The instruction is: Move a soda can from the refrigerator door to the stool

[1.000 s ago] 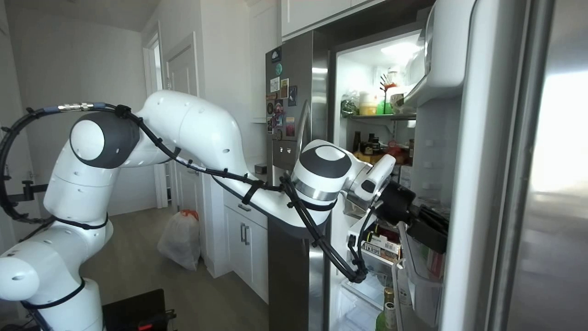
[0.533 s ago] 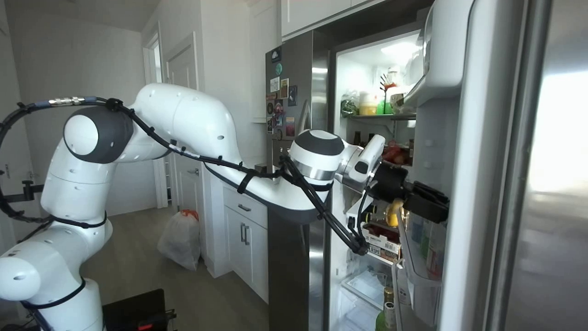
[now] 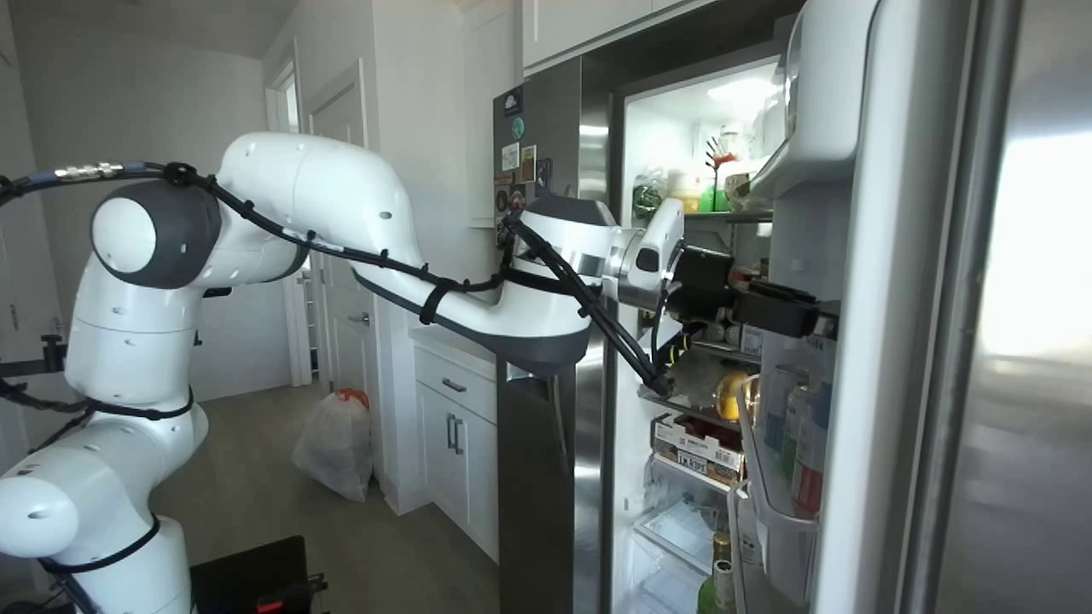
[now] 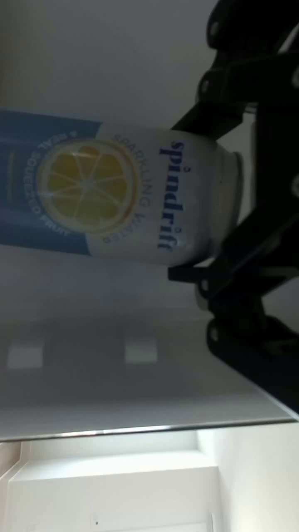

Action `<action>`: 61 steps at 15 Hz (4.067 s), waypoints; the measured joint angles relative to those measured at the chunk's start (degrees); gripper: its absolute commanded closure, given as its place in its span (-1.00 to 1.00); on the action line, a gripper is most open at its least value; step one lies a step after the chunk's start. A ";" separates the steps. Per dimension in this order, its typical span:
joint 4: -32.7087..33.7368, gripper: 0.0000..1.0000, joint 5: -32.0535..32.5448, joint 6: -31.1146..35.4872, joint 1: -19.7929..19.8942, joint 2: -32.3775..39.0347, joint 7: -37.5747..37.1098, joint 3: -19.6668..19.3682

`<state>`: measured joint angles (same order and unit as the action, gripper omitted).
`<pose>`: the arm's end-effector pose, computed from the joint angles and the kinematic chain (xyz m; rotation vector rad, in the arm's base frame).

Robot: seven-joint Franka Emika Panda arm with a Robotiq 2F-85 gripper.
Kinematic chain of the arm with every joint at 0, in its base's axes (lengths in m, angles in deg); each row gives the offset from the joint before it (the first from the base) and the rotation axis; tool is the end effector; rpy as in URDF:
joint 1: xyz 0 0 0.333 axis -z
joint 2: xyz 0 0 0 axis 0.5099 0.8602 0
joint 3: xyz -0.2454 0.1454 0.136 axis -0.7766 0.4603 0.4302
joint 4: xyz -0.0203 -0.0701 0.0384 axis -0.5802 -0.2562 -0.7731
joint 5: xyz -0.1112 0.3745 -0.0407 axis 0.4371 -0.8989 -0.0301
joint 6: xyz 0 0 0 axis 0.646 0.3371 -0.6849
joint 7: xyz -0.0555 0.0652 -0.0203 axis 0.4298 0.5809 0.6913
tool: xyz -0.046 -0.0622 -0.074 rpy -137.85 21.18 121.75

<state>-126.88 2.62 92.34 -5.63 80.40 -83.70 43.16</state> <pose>0.5654 -0.3885 0.5848 1.7603 -0.9801 1.4376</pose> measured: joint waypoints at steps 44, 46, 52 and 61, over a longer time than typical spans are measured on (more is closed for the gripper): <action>-47.80 0.06 28.51 2.73 5.78 -34.71 -11.01 -8.72; -47.69 0.06 32.26 2.59 5.02 -32.89 -17.31 -10.21; -45.35 0.06 38.61 1.56 3.95 -25.23 -29.61 -14.20; -38.16 0.06 45.14 0.09 4.68 -12.45 -40.26 -18.16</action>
<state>-165.04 47.76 92.43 -0.95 67.95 -123.96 25.01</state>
